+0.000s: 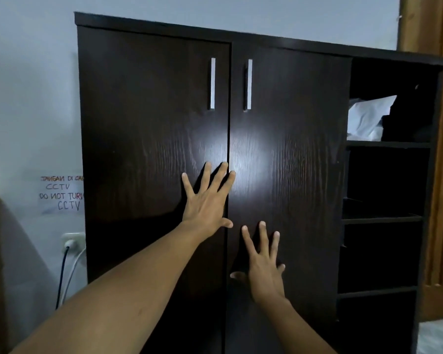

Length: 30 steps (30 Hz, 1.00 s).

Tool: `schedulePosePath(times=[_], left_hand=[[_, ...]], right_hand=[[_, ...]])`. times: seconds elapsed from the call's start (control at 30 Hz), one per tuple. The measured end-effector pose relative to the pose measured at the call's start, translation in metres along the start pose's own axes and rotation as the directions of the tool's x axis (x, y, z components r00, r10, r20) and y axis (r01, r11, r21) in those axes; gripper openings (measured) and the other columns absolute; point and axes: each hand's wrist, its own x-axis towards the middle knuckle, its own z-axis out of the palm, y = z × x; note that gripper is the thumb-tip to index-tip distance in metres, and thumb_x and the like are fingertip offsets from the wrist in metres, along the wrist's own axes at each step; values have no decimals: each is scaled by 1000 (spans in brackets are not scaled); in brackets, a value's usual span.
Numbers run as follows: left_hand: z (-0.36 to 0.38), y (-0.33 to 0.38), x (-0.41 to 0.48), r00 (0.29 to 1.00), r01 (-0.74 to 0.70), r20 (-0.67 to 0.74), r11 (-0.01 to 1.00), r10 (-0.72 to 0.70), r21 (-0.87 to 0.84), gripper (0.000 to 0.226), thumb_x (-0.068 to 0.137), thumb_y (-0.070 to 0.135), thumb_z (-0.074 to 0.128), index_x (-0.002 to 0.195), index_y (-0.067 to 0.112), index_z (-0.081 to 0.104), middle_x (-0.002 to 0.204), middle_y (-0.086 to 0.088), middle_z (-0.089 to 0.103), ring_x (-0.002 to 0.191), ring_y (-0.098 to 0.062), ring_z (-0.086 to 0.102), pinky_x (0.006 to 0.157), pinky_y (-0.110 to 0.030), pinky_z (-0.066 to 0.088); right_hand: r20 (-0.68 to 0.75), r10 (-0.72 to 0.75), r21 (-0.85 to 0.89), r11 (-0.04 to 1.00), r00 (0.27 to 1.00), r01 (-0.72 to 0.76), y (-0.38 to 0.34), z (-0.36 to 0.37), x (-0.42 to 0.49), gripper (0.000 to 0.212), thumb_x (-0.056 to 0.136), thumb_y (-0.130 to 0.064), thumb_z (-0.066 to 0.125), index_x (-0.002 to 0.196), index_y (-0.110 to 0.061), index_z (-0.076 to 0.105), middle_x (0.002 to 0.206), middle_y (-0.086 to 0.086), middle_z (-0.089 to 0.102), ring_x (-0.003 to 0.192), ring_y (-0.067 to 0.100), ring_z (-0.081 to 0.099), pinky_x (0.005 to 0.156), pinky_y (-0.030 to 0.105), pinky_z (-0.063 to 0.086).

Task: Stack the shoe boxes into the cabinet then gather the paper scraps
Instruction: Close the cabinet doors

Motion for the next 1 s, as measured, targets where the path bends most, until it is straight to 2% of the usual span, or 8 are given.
schedulePosePath(times=[0.2,0.4,0.53,0.6,0.7,0.83,0.9,1.0], left_hand=[[13,-4,6,999,15,-39,1000,-15,16,131,62,66,79,156,32,-5,162,-3,-24,146,-32,-30,107,-77,-7],[21,1,8,997,55,-62,996,-50,72,133,62,66,80,157,28,-4,163,-5,-24,147,-33,-28,107,-79,-2],[11,2,5,999,42,-22,994,-40,102,134,61,73,76,157,26,-5,163,-6,-21,148,-35,-24,107,-79,4],[-2,-1,2,999,0,52,996,-5,94,133,60,74,75,157,27,-4,164,-4,-18,148,-34,-23,110,-76,6],[-15,-6,-27,970,-58,235,998,62,-25,129,64,68,78,157,31,-3,166,0,-5,152,-28,-8,117,-66,13],[-2,-6,-122,899,63,436,972,43,-227,118,75,60,74,157,34,-7,165,-2,10,143,-31,34,112,-52,35],[13,-7,-179,845,123,534,954,43,-272,118,78,57,74,157,34,-10,165,-3,9,141,-31,36,107,-49,41],[44,-5,-266,745,249,667,917,24,-311,118,78,56,75,156,36,-11,164,-1,9,142,-28,34,107,-46,42]], right_hand=[[-36,-8,-10,1000,999,8,4,13,13,120,81,-31,79,148,-52,-18,147,-14,-51,138,33,-43,104,77,24],[-61,-14,-24,1000,998,13,6,21,17,121,80,-24,80,151,-50,-15,150,-12,-48,140,34,-41,100,78,28],[-40,-12,-56,998,999,9,8,16,14,120,82,-27,79,149,-51,-18,151,-14,-46,140,33,-40,100,72,39],[0,-18,-34,999,1000,18,5,2,13,117,84,-27,77,149,-53,-17,152,-16,-44,143,33,-36,99,68,43],[104,-15,20,1000,994,13,1,-22,0,108,85,-29,76,153,-48,-5,159,-15,-28,150,35,-17,107,71,33],[201,-4,44,999,980,-5,13,-20,-53,99,84,-33,76,156,-40,8,164,-12,-11,152,31,-3,115,66,23],[260,17,37,999,966,-28,27,-2,-92,97,85,-34,75,156,-38,10,164,-10,-8,153,29,2,117,60,25],[362,31,56,997,931,-55,49,37,-155,95,87,-34,74,157,-35,10,165,-5,-7,152,30,11,119,49,29]])
